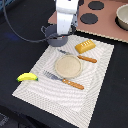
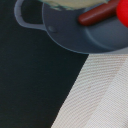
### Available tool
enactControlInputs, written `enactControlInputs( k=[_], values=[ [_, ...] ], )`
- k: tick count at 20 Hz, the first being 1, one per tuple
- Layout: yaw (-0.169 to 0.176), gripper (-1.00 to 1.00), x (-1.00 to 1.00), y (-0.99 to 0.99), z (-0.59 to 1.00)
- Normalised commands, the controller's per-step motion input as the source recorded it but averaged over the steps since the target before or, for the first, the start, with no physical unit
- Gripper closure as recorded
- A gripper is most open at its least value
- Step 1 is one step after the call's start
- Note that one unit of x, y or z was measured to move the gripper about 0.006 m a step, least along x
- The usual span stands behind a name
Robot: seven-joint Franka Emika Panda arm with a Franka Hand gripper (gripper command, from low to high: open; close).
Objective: Interact with the objects in diverse but meaningful ways.
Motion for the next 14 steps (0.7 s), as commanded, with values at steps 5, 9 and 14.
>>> enactControlInputs(
  k=[5,9,14],
  values=[
    [-0.051,-1.0,-0.38,-0.11,-0.32],
    [-0.044,-1.0,-0.45,-0.12,-0.38],
    [-0.031,-1.0,-0.46,-0.1,-0.36]
  ],
)
